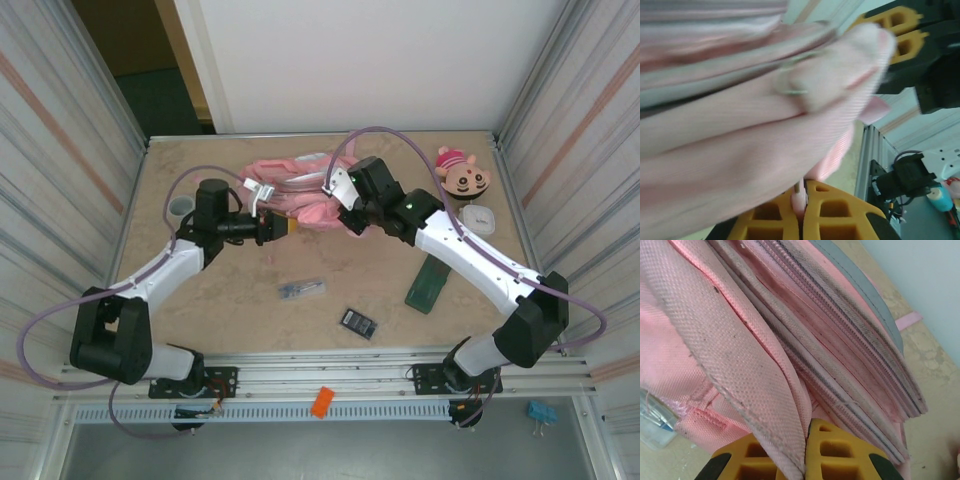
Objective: Pack books, pencil case, and school supplies into a backpack
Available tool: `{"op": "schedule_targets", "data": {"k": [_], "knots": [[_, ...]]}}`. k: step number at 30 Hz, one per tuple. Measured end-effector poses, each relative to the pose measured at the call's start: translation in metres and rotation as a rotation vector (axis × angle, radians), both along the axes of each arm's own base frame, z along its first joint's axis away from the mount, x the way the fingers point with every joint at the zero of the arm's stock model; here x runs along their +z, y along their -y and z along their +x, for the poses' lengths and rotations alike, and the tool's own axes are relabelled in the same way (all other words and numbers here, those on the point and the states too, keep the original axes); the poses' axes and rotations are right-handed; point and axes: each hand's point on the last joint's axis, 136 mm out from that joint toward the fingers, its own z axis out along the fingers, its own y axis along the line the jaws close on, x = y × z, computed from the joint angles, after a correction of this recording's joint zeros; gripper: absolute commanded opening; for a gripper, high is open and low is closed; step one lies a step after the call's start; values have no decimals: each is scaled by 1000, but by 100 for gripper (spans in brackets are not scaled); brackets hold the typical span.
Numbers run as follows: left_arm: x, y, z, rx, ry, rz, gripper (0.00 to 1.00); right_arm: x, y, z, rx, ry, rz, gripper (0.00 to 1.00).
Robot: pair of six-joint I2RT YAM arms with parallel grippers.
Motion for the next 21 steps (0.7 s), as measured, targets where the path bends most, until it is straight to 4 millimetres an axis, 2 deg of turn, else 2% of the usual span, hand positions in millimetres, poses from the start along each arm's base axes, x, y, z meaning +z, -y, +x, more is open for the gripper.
{"op": "schedule_targets", "data": {"k": [5, 9, 12, 13, 17, 18, 21], "knots": [[15, 17, -8, -38, -7, -7, 0, 4, -1, 3, -15, 11, 21, 0], [29, 35, -19, -79, -7, 7, 7, -1, -12, -5, 32, -11, 47, 0], [32, 39, -21, -82, 1, 27, 32, -6, -14, -11, 70, -41, 70, 0], [34, 39, -23, -87, 21, 33, 44, -8, -14, -13, 91, -54, 79, 0], [51, 32, -36, -95, 137, 75, 73, -16, -5, -19, 198, -121, 78, 0], [58, 28, -38, -88, 186, 93, 79, -19, -1, -21, 229, -135, 69, 0], [77, 14, -41, -48, 340, 161, 91, -23, 8, -31, 322, -167, 36, 0]]}}
